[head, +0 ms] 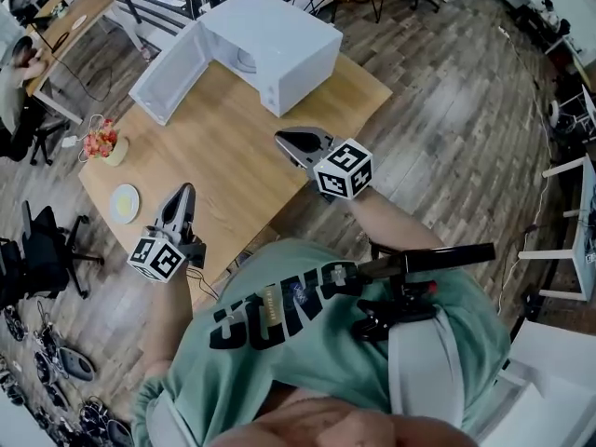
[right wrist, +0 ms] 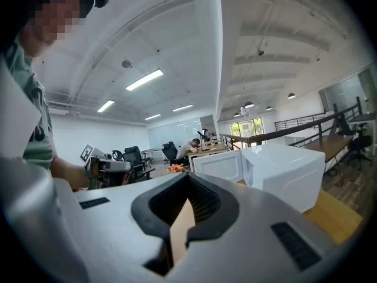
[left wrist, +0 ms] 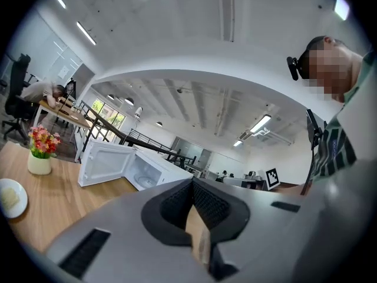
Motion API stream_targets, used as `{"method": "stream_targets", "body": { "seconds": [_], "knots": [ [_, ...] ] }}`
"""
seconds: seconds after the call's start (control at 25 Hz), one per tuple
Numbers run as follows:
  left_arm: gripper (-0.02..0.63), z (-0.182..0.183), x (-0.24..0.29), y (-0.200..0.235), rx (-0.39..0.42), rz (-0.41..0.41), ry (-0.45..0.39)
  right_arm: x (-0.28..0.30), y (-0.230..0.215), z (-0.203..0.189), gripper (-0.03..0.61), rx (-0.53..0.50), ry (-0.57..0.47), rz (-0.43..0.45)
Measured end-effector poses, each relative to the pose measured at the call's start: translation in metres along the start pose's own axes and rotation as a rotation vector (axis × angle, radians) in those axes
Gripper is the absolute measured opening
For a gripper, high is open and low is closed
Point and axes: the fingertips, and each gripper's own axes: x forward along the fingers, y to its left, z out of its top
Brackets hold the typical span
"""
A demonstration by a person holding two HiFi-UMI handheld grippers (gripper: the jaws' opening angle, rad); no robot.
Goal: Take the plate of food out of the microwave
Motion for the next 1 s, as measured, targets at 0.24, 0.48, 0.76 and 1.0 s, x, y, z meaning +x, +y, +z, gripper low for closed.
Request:
{"method": "stream_targets", "body": {
  "seconds": [0.24, 0.48, 0.76, 1.0],
  "knots": [
    [0.005, -0.009, 0.030, -0.048, 0.002, -0.025, 0.002, -0.054, -0.020, 0.001, 0.006, 0.008, 0.011, -0.014],
    [0.005, 0.014, 0.033, -0.049, 0.041, -0.052, -0.008, -0.078, -0.026, 0.022, 0.006, 0.017, -0.023, -0.081],
    [0.005, 0.024, 0.027, -0.032, 0.054, -0.045, -0.022, -0.083, -0.036, 0.033, 0.006, 0.017, -0.050, -0.118],
    [0.005, 0.024, 0.022, -0.034, 0.047, -0.035, -0.010, -0.085, -0.030, 0.034, 0.006, 0.024, -0.041, -0.108]
  ]
}}
